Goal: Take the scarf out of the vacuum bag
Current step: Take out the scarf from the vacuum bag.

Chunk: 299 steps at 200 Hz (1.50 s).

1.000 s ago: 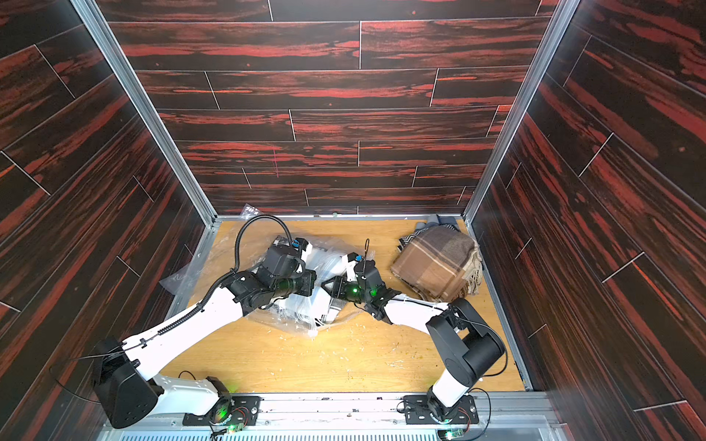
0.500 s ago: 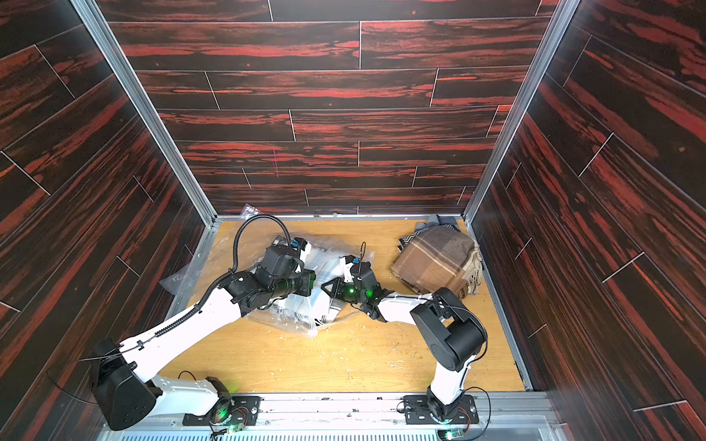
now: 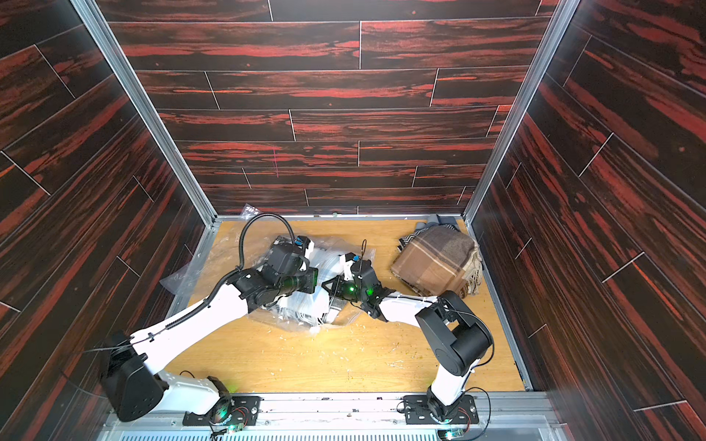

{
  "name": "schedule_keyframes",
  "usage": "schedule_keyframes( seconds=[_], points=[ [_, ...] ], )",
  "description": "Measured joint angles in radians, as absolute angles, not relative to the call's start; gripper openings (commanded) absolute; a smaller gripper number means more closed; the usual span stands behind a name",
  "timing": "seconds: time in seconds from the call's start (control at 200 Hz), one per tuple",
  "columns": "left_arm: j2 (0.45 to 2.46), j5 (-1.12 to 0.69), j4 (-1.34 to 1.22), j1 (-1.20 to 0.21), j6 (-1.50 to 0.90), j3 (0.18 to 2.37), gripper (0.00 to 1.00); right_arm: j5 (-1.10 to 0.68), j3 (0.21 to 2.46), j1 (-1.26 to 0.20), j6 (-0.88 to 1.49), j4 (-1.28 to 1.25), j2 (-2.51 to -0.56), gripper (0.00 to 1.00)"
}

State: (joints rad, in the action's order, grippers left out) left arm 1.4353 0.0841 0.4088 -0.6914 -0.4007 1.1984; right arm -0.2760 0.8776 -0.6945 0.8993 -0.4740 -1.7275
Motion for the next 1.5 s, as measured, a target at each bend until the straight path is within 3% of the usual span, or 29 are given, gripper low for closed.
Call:
schedule_keyframes(
  seconds=[0.2, 0.561, 0.882, 1.498],
  points=[
    [1.493, 0.116, 0.365, -0.67, -0.402, 1.242, 0.0, -0.286, 1.01, -0.688, 0.868, -0.356, -1.732, 0.0],
    [1.589, 0.039, 0.298, -0.49, -0.45, 1.29, 0.0, -0.319, 1.229, -0.622, 0.793, -0.073, -1.757, 0.0],
    [1.645, -0.023, 0.322, -0.484, -0.454, 1.407, 0.0, -0.329, 1.433, -0.587, 0.648, 0.302, -1.771, 0.0],
    [1.651, -0.072, 0.343, -0.482, -0.456, 1.357, 0.0, -0.204, 1.39, -0.577, 0.466, 0.615, -1.597, 0.0]
  ],
)
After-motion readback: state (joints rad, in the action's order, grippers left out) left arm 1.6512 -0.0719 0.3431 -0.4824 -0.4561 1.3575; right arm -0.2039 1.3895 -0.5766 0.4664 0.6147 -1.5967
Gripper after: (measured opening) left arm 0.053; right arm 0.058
